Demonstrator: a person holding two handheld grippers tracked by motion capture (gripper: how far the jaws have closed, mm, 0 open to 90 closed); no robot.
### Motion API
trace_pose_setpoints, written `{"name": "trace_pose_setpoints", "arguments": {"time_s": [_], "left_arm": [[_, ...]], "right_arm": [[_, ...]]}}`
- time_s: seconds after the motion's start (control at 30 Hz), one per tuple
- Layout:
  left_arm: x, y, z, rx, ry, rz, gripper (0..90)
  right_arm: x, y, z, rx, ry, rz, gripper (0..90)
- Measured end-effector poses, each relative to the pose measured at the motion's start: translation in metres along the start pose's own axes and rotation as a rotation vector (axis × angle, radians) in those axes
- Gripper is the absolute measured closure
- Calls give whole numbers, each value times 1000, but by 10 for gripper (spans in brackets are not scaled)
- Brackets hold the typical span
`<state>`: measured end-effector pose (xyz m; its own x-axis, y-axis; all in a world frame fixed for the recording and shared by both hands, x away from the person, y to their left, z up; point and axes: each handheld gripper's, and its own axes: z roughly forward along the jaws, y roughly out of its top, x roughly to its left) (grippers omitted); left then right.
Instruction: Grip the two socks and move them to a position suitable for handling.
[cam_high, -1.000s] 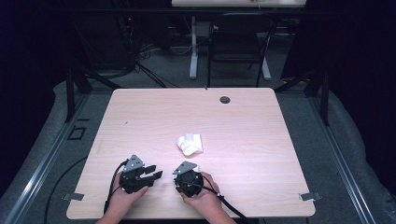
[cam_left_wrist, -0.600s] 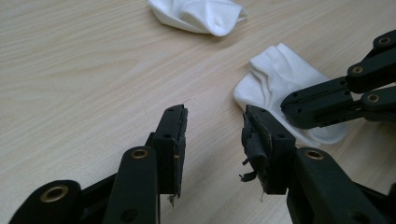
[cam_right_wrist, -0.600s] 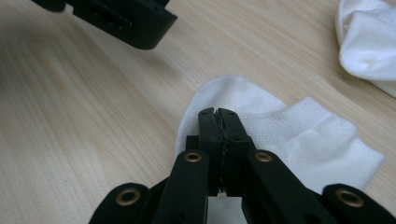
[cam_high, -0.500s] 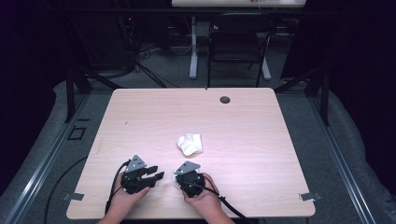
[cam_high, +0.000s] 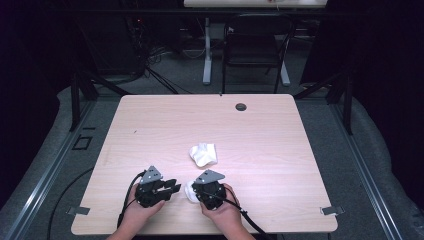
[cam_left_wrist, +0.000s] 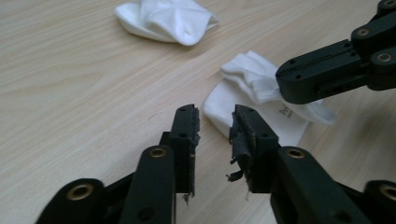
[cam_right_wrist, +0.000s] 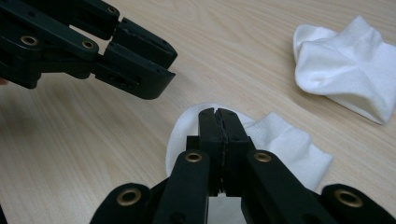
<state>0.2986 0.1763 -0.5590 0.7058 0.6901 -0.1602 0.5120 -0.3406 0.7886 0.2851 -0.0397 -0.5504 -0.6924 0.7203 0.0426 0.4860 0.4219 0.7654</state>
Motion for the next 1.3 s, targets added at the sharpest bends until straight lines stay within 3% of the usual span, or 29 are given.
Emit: {"name": "trace_pose_setpoints", "arguments": {"time_s": [0.23,0.5,0.73,1.03,1.2,1.3], "left_arm": [[-17,5,14,33,-24,37,890],[-27,-2,32,112,-4,108,893],[-21,-7,32,130,-9,88,895],[-17,-7,29,144,-4,83,894],[-16,-7,27,150,-2,72,894],[-16,-8,26,149,2,72,894]], "right_arm": [[-3,2,-6,-21,-8,16,900],[-7,1,-15,-45,-18,27,900],[-16,-2,-29,-56,-37,27,900],[-39,-16,-50,-20,-93,36,900],[-53,-34,-57,37,-108,65,898],[-59,-46,-56,56,-112,116,888]]}}
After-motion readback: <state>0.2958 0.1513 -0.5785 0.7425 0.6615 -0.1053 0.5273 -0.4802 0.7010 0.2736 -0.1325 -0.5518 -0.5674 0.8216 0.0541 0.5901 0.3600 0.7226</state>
